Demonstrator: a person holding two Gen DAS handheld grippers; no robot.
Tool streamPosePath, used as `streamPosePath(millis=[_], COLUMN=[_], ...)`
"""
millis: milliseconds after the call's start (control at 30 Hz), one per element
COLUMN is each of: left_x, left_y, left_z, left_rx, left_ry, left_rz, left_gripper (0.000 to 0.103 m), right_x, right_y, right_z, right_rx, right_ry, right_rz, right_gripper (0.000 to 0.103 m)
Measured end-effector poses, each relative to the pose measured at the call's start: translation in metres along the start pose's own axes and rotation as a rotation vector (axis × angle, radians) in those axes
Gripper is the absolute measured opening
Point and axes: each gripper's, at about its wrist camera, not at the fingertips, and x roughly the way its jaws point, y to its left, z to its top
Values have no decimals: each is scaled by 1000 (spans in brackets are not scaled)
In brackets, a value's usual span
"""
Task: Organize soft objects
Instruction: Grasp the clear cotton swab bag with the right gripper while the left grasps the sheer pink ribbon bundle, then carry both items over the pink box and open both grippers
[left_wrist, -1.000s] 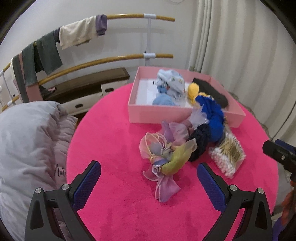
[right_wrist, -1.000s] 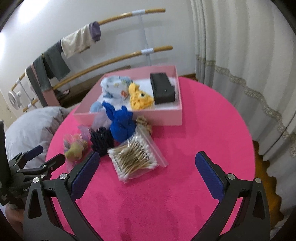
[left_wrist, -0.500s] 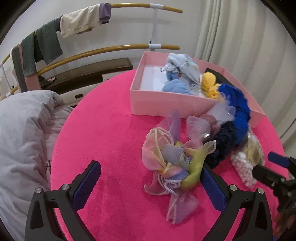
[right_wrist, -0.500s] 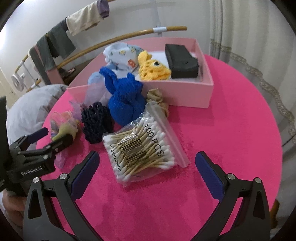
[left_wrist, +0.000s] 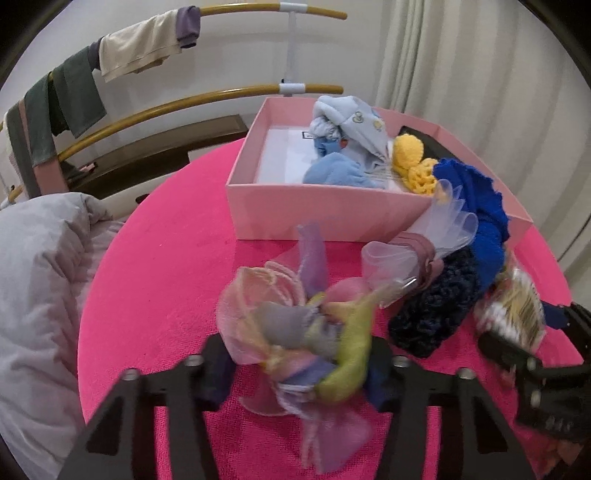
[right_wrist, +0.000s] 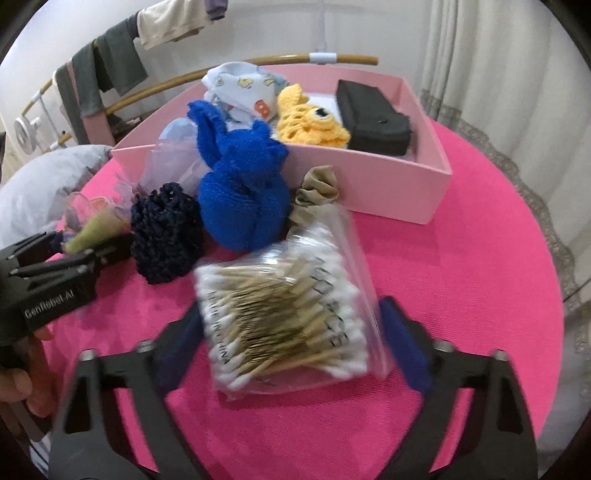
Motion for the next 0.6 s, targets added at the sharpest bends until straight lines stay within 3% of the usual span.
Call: streamPosePath(millis=[67, 267, 600], left_x=[-2, -29, -95], left_y=[2, 5, -6], left_z=[-1, -13, -19], left_rx=[-14, -24, 1], left_ry=[2, -20, -112], left_rz=[-16, -24, -12], left_gripper=[42, 41, 41], right_x=[-5, -25, -79], right_y=[-7, -22, -11], right_z=[-3, -17, -9], right_rx=[28, 94, 78], right_ry=[-3, -23, -131], right_rz=[25, 69, 101], right_gripper=[67, 66, 66])
